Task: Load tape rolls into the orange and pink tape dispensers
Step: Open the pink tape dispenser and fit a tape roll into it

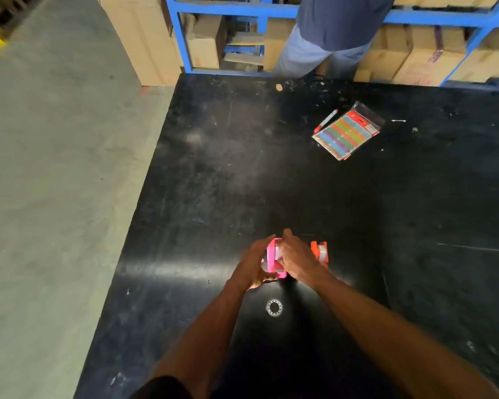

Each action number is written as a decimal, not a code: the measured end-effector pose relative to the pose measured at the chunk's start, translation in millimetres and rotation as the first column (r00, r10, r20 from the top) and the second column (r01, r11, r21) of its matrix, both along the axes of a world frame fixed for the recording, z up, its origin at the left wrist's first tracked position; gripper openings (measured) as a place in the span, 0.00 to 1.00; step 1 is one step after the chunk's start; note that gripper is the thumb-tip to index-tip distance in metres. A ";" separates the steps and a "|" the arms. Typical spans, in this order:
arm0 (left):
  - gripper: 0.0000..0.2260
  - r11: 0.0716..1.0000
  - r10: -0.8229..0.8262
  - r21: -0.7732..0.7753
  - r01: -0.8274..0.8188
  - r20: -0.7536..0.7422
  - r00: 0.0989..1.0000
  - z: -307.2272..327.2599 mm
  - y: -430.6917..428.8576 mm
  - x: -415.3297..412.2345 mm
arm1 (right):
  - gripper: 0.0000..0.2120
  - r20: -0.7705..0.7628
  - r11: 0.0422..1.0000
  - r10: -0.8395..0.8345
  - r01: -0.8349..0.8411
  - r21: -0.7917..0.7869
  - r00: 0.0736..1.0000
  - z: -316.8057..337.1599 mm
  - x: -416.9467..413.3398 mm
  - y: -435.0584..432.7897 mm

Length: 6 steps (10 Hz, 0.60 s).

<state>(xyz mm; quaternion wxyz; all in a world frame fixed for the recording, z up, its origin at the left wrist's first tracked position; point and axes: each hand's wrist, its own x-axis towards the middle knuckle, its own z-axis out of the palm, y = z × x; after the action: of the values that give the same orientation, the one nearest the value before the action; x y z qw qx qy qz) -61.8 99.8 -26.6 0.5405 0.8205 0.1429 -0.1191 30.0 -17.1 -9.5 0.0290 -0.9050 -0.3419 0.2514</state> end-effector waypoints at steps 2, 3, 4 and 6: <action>0.41 0.991 -0.045 0.122 0.052 -0.059 0.997 -2.7 8.2 -1.4 | 0.16 -0.246 0.996 0.022 -0.001 0.084 0.969 6.3 23.8 -8.3; 0.45 0.997 -0.020 0.078 0.026 -0.080 0.997 -0.3 4.4 0.2 | 0.18 -0.275 0.992 -0.013 0.046 0.115 0.961 12.7 22.8 -16.2; 0.46 1.000 -0.016 -0.009 0.015 -0.105 0.994 4.3 6.2 -2.0 | 0.19 -0.294 0.978 -0.049 0.105 0.181 0.955 24.9 13.9 -20.7; 0.16 0.947 0.320 -0.049 -0.317 0.095 0.943 27.6 -15.8 -26.4 | 0.17 -0.261 0.944 -0.064 0.144 0.298 0.963 42.5 -2.3 -27.8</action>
<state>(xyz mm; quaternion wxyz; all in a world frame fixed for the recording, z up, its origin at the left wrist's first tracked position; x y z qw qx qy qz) -88.2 83.9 0.9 0.5728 0.7825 0.2438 0.0093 27.6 -44.9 33.0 0.2285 -0.8672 -0.3226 0.3028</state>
